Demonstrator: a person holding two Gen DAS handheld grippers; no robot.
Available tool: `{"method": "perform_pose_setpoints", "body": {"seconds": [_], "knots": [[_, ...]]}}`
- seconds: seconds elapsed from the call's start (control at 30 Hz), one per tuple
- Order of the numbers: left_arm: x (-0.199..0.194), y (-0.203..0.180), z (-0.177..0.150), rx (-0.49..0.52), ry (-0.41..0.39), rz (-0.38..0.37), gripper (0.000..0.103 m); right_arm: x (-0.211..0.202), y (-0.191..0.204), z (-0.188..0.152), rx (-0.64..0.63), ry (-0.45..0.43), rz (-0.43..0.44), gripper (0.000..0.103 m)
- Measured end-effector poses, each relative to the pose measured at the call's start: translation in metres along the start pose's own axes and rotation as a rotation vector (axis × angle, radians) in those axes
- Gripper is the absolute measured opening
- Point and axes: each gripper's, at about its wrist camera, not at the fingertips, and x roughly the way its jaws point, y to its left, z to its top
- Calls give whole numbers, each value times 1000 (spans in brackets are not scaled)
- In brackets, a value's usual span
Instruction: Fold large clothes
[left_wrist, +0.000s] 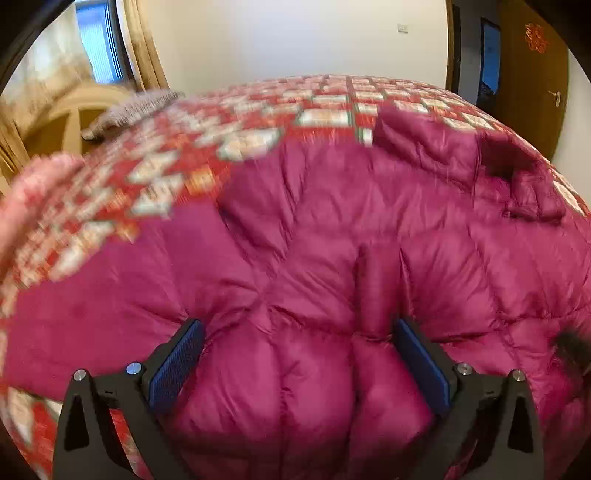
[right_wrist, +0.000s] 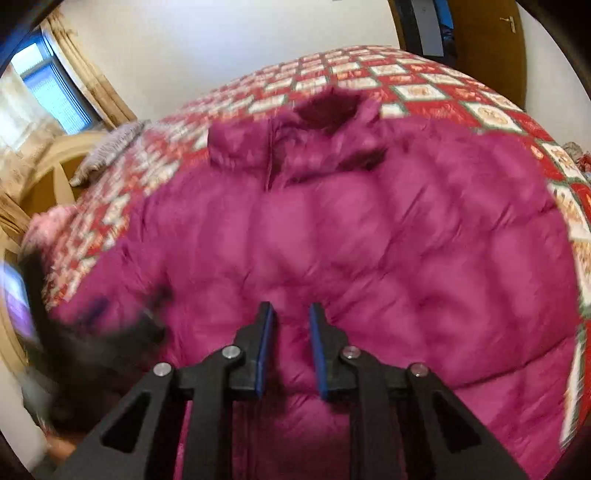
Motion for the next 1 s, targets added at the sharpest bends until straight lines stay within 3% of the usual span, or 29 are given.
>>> {"method": "perform_pose_setpoints", "body": {"seconds": [0.13, 0.27, 0.33, 0.43, 0.6, 0.7, 0.8, 1.0], "knots": [[0, 5, 1, -25, 1, -19, 102, -8, -31, 42, 55, -92, -132, 23], [1, 4, 1, -24, -4, -17, 102, 23, -54, 75, 93, -70, -277, 21], [1, 5, 1, -28, -7, -21, 102, 41, -53, 85, 89, -44, -298, 20], [1, 5, 1, -28, -11, -19, 102, 61, -43, 101, 88, -11, -241, 20], [0, 7, -1, -37, -19, -28, 102, 87, -1, 132, 53, -27, -117, 20], [0, 8, -1, -44, -23, -35, 102, 108, 15, 139, 35, -21, -100, 21], [0, 9, -2, -53, -29, -41, 102, 134, 8, 135, 79, 3, -112, 19], [0, 10, -3, -63, -34, -53, 102, 104, -4, 131, 110, -26, -33, 19]]}}
